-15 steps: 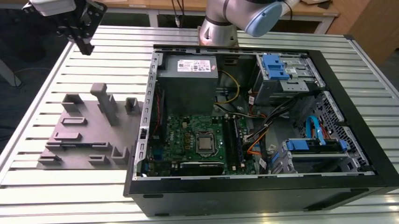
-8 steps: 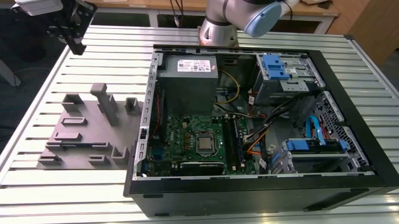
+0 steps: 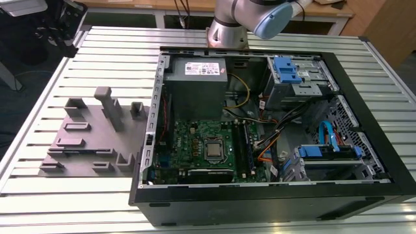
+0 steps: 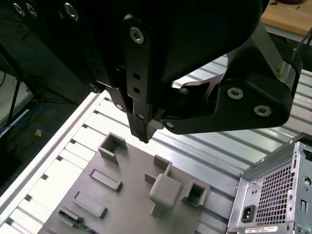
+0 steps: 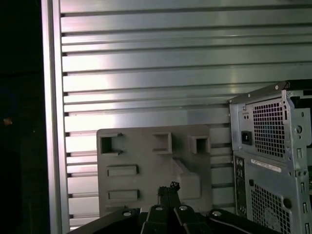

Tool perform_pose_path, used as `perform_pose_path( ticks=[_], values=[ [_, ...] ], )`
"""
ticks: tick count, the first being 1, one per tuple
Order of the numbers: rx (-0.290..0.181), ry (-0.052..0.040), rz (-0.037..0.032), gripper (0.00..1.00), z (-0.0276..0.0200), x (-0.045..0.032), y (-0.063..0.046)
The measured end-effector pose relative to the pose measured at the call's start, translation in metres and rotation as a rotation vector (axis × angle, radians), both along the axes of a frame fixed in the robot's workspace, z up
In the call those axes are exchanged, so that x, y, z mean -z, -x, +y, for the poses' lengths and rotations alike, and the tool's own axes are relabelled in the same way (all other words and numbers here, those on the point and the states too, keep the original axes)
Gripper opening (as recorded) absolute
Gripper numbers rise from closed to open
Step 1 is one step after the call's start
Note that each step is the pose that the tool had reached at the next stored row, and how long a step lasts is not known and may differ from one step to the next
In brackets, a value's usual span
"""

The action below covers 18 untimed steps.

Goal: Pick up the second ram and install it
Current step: 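Reach for the second ram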

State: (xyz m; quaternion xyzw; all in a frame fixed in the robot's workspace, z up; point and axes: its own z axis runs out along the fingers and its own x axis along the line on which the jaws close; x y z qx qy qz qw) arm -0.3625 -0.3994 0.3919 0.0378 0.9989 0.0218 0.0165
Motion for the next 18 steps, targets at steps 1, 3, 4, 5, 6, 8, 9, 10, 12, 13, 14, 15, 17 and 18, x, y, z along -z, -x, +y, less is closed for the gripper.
perform_pose_path(
  ticks=[1,3,4,5,6,8,9,10,12,13,14,15,17,18],
  values=[
    [0.000,0.0000,0.0000,0.11,-0.0006,0.0002,0.001],
    [0.000,-0.0001,0.0000,0.11,-0.0026,0.0012,0.001],
    [0.000,0.0000,0.0000,0.11,-0.0037,0.0020,0.001],
    [0.000,0.0000,0.0000,0.11,-0.0050,0.0029,0.002],
    [0.000,0.0000,0.0000,0.11,-0.0064,0.0038,0.002],
    [0.000,-0.0001,-0.0001,0.11,-0.0088,0.0062,0.002],
    [0.000,-0.0001,-0.0001,0.11,-0.0099,0.0075,0.003],
    [0.000,0.0001,0.0001,0.11,-0.0114,0.0087,0.003],
    [0.000,0.0000,0.0000,0.11,-0.0140,0.0109,0.004],
    [0.000,0.0000,0.0000,0.11,-0.0152,0.0119,0.005],
    [0.000,0.0000,0.0000,0.11,-0.0162,0.0129,0.005],
    [0.000,0.0000,0.0000,0.11,-0.0172,0.0139,0.006],
    [0.000,-0.0001,-0.0001,0.11,-0.0190,0.0161,0.006],
    [0.000,-0.0001,-0.0001,0.11,-0.0199,0.0172,0.007]
  ],
)
